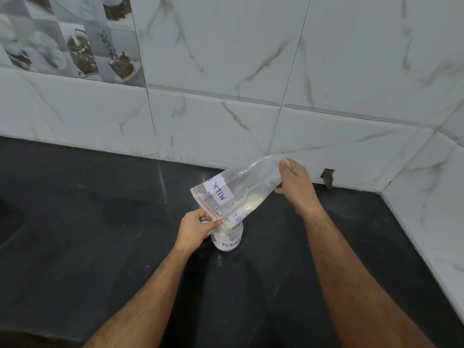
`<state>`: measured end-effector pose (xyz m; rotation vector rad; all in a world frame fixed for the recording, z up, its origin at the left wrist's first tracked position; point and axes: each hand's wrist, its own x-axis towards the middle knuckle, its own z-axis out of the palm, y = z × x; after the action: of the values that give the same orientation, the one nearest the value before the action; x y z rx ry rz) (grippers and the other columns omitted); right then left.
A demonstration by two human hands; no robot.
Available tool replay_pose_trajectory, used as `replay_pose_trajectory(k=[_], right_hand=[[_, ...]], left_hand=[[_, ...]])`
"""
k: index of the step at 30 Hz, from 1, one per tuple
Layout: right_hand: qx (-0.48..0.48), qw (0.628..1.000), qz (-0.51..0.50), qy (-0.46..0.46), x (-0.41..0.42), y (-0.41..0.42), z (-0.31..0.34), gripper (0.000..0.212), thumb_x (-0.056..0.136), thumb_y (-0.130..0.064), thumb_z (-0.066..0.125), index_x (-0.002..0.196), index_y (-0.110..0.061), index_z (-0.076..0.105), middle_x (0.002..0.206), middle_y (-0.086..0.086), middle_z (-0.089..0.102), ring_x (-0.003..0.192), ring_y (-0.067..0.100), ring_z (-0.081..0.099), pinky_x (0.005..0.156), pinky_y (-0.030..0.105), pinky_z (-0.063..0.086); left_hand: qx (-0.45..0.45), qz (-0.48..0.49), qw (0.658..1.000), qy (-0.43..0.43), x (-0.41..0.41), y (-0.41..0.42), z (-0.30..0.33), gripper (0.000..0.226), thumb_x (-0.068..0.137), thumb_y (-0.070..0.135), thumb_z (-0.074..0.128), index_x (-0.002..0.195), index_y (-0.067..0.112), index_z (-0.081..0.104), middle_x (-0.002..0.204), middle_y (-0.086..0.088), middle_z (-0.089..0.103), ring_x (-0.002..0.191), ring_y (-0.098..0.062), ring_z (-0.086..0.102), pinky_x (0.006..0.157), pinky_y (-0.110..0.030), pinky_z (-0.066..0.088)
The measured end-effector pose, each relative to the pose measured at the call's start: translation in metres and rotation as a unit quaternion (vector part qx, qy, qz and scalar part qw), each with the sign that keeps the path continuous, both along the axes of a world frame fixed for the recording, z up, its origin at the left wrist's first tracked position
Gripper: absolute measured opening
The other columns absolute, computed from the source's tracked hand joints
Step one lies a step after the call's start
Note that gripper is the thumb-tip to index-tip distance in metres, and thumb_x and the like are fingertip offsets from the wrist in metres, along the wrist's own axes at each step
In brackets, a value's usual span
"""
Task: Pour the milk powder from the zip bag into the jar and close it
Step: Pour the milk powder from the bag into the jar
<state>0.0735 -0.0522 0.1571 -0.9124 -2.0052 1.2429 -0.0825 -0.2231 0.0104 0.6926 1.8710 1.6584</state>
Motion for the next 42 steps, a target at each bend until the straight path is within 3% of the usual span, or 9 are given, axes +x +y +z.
replay_pose_trajectory(k=[3, 5, 8, 13, 19, 34, 42], right_hand=[[-0.010, 0.999, 0.017, 0.036, -0.001, -0.003, 0.004, 0.038, 0.106, -0.030, 0.035, 0.100, -0.017, 0.070, 0.101, 0.010, 0.074, 0.095, 0.024, 0.071, 0.091, 0.059, 0.055], [-0.019, 0.998, 0.025, 0.061, -0.001, -0.005, 0.007, 0.038, 0.106, -0.029, 0.035, 0.103, -0.025, 0.072, 0.105, 0.005, 0.075, 0.102, 0.024, 0.071, 0.094, 0.057, 0.055], [-0.024, 0.996, 0.027, 0.080, -0.002, -0.007, 0.010, 0.037, 0.107, -0.029, 0.035, 0.103, -0.033, 0.071, 0.107, 0.001, 0.076, 0.104, 0.021, 0.071, 0.094, 0.056, 0.056], [-0.017, 0.993, 0.052, 0.103, -0.001, -0.012, 0.013, 0.039, 0.106, -0.031, 0.037, 0.101, -0.045, 0.073, 0.106, -0.010, 0.078, 0.103, 0.012, 0.072, 0.096, 0.053, 0.056], [-0.007, 0.987, 0.099, 0.128, -0.003, -0.020, 0.014, 0.033, 0.104, -0.036, 0.041, 0.106, -0.045, 0.073, 0.112, -0.008, 0.076, 0.113, 0.018, 0.070, 0.102, 0.057, 0.051], [-0.001, 0.986, 0.114, 0.125, -0.011, -0.029, 0.022, 0.035, 0.105, -0.033, 0.040, 0.105, -0.047, 0.073, 0.109, -0.009, 0.077, 0.108, 0.016, 0.071, 0.097, 0.058, 0.054], [0.005, 0.984, 0.124, 0.130, -0.015, -0.036, 0.022, 0.032, 0.103, -0.037, 0.042, 0.115, -0.033, 0.071, 0.114, -0.004, 0.076, 0.111, 0.019, 0.070, 0.100, 0.056, 0.052]], left_hand=[[0.016, 0.000, 1.000, -0.026, 0.000, -0.001, 0.000, 0.021, 0.079, 0.005, 0.082, 0.100, 0.006, 0.077, 0.098, -0.004, 0.080, 0.096, -0.023, 0.076, 0.085, -0.038, 0.060], [0.033, 0.002, 0.998, -0.045, 0.000, -0.001, 0.000, 0.020, 0.080, 0.003, 0.081, 0.100, 0.003, 0.076, 0.097, -0.004, 0.080, 0.096, -0.022, 0.076, 0.080, -0.031, 0.062], [0.053, -0.006, 0.997, -0.058, 0.000, -0.001, 0.002, 0.021, 0.081, 0.000, 0.079, 0.101, 0.004, 0.076, 0.097, -0.002, 0.080, 0.095, -0.018, 0.076, 0.073, -0.018, 0.058], [0.048, -0.017, 0.997, -0.066, 0.001, 0.000, 0.002, 0.020, 0.081, 0.003, 0.080, 0.099, 0.008, 0.077, 0.097, 0.001, 0.080, 0.094, -0.014, 0.076, 0.072, -0.017, 0.057], [0.049, -0.011, 0.996, -0.068, 0.002, 0.002, -0.002, 0.017, 0.081, 0.003, 0.079, 0.098, 0.003, 0.078, 0.097, -0.003, 0.080, 0.094, -0.016, 0.076, 0.076, -0.018, 0.058], [0.079, -0.026, 0.993, -0.080, 0.001, 0.003, -0.002, 0.023, 0.082, 0.003, 0.078, 0.105, 0.007, 0.078, 0.102, 0.003, 0.080, 0.098, -0.008, 0.074, 0.074, -0.011, 0.054], [0.077, -0.014, 0.993, -0.093, -0.001, 0.002, -0.006, 0.017, 0.083, 0.004, 0.078, 0.100, 0.007, 0.078, 0.100, 0.001, 0.080, 0.096, -0.011, 0.075, 0.074, -0.014, 0.056]])
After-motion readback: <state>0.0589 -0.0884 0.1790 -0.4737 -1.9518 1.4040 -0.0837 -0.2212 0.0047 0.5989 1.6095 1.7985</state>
